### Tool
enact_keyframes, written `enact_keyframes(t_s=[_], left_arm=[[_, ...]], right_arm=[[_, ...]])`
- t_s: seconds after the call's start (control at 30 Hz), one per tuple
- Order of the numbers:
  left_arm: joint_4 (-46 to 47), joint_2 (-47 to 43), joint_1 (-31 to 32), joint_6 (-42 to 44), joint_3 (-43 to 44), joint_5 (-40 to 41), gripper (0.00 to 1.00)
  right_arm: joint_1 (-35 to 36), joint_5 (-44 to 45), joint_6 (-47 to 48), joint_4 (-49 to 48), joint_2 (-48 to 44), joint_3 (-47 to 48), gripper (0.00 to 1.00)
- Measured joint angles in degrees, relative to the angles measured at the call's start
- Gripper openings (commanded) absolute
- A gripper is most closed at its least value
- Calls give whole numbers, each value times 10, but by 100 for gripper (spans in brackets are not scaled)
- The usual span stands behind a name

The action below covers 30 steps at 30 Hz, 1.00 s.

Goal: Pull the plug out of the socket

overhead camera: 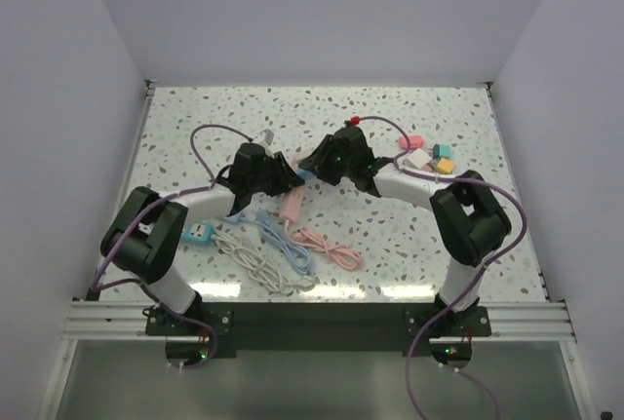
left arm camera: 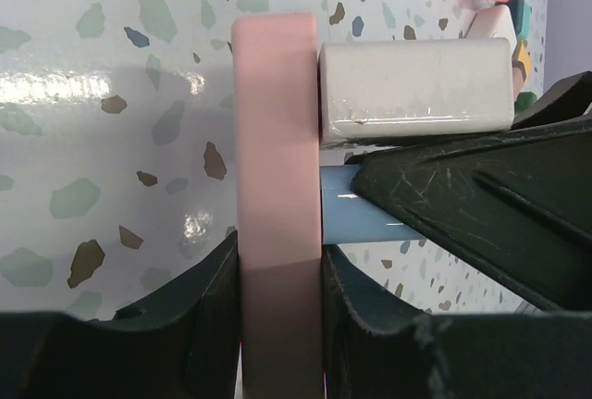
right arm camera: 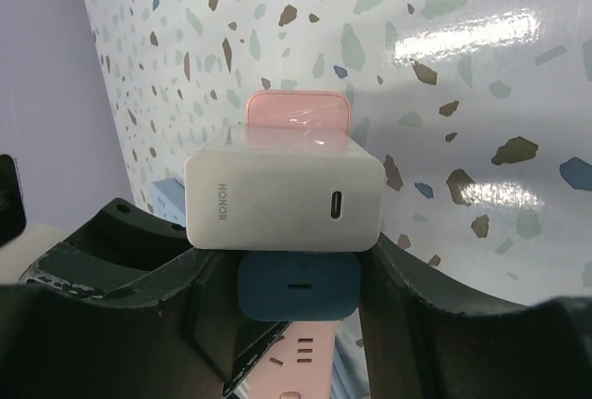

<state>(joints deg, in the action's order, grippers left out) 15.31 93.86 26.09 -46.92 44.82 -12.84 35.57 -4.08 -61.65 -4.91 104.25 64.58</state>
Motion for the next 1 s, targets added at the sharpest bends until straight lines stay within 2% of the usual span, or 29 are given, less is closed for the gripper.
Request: enact_keyframes(t_s=[0.13, 0.47, 0.73, 0.77, 0.8, 0.87, 0.9, 0.93, 1.0], left_arm=[[12, 2, -9, 0, -6, -29, 0], [109, 16, -17, -5, -31, -137, 0], [127, 42, -17, -10, -16, -166, 0], [128, 44, -17, -10, -13, -169, 0], [128, 45, -16, -10, -12, -171, 0], [128, 46, -16, -9, -11, -172, 0], [122, 46, -17, -9, -11, -165, 0], [111, 47, -21, -9, -11, -145, 0], [90, 57, -39, -11, -11, -104, 0]], right_arm=[[-8, -5, -3, 9, -19, -15, 0], [-28, -31, -1, 41, -104, -68, 0], [-36, -28, 1, 60, -115, -70, 0], [-37, -28, 4, 61, -116, -70, 29], [-37, -29, 8, 62, -117, -70, 47], [-38, -32, 15, 63, -117, -68, 72], [-42, -35, 25, 69, -117, -66, 90], [-49, -37, 31, 78, -122, -65, 98], [-67, -41, 49, 93, -129, -65, 98]])
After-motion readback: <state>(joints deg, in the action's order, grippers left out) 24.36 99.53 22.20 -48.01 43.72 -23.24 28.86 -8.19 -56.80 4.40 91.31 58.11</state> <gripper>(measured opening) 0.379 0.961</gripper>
